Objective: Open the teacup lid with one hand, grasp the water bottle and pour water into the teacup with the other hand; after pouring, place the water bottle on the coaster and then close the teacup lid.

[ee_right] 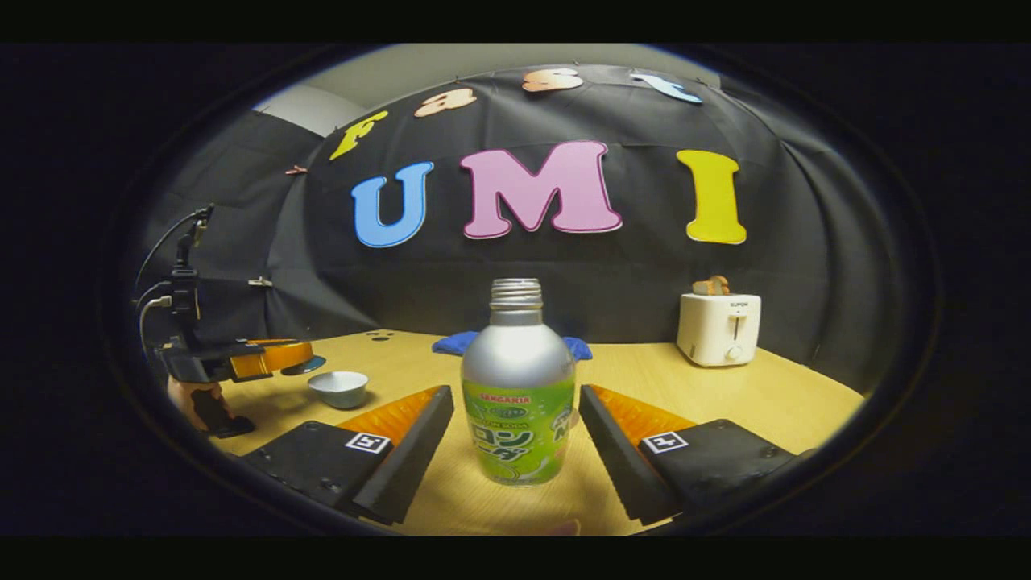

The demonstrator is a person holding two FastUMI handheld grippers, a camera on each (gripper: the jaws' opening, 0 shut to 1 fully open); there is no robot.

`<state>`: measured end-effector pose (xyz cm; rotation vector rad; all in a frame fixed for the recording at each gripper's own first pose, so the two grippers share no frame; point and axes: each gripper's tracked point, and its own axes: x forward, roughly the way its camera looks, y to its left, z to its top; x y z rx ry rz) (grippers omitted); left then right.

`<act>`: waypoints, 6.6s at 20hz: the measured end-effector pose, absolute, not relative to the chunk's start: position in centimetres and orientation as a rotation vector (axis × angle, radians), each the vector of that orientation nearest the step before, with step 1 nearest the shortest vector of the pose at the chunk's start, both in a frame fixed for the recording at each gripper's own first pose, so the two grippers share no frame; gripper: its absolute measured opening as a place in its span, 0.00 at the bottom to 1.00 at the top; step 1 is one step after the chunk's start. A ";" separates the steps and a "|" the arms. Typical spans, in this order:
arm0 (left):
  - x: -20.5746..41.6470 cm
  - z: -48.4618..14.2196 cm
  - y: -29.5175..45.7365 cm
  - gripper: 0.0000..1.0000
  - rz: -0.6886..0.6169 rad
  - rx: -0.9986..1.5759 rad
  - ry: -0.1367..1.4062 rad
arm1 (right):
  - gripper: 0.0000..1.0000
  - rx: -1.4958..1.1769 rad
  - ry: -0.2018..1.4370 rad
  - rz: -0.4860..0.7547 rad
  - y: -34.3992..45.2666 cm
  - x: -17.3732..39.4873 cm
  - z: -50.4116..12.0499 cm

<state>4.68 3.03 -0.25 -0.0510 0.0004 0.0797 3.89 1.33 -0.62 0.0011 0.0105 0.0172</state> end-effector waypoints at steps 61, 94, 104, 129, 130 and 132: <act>2.4 -0.5 12.6 0.31 0.189 -0.003 0.009 | 0.77 -2.307 -0.478 0.109 16.3 13.6 6.0; 2.3 -0.5 12.7 0.31 0.188 -0.001 0.009 | 0.77 -2.121 -0.353 0.212 15.3 13.5 3.9; 2.3 -0.5 12.6 0.31 0.188 -0.001 0.009 | 0.78 -0.879 0.146 0.322 13.5 13.8 0.8; 2.3 -0.5 12.8 0.31 0.199 -0.002 0.007 | 0.78 0.072 0.129 0.219 12.3 12.6 3.1; 2.3 -0.6 12.8 0.29 0.199 -0.002 0.007 | 0.78 0.067 0.130 0.218 12.3 12.6 3.0; 2.3 -0.6 12.8 0.31 0.199 -0.002 0.007 | 0.78 0.055 0.130 0.216 12.2 12.8 3.0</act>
